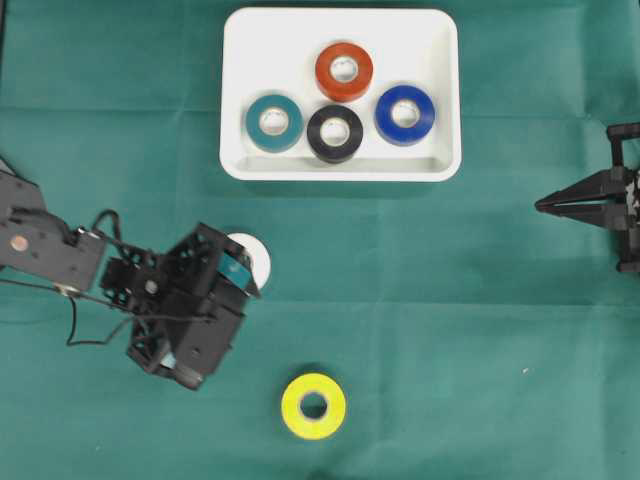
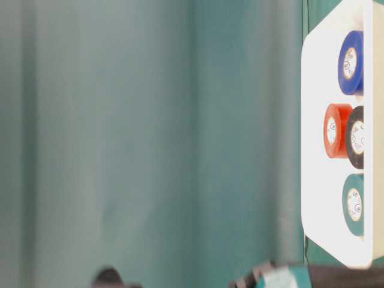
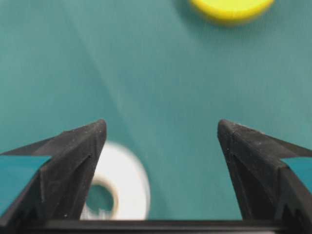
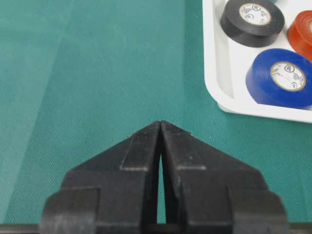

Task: Put the tape into the white case with the left arm.
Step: 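Move the left gripper toward the yellow tape roll, then lower the left gripper and close it on the yellow tape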

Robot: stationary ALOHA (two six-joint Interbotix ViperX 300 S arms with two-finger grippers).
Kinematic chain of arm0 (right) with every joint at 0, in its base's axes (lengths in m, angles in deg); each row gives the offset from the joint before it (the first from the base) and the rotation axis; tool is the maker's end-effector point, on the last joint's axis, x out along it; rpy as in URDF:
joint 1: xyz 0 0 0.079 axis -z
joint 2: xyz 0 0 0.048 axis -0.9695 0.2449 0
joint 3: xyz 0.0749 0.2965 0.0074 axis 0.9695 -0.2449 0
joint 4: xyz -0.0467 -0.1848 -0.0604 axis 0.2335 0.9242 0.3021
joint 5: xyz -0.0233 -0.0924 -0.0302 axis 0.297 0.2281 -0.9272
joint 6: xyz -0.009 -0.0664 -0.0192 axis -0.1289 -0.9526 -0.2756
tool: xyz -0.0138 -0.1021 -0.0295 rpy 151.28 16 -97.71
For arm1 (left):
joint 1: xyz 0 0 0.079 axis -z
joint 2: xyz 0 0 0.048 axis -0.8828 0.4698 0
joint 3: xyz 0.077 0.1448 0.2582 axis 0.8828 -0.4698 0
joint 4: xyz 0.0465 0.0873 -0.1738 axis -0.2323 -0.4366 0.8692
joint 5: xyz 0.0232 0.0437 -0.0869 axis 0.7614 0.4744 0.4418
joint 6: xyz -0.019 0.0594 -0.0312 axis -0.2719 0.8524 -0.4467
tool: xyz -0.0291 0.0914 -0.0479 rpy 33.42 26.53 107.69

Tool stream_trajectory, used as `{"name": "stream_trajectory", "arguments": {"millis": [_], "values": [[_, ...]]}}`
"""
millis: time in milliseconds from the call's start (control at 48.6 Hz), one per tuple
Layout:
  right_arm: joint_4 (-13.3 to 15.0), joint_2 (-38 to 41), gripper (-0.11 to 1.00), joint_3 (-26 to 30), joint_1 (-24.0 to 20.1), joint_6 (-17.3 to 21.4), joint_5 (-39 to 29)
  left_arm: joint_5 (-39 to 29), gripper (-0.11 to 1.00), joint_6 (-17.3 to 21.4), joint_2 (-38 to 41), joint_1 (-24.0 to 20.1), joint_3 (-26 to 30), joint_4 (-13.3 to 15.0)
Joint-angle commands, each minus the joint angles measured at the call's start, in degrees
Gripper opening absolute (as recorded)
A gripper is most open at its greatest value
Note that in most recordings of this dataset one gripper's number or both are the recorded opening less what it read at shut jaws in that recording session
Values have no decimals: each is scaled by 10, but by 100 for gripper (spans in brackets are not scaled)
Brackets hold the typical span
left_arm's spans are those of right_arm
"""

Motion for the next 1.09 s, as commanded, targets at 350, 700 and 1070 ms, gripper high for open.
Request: {"name": "stream_trajectory", "arguments": {"millis": [350, 700, 1070], "values": [[0, 4, -9, 6, 1, 1, 5, -12, 94, -4, 98, 26, 152, 1], [0, 4, -9, 6, 1, 1, 5, -48, 94, -3, 172, 33, 226, 1], [2, 4, -9, 6, 1, 1, 5, -48, 94, 0, 212, 29, 261, 0]]}}
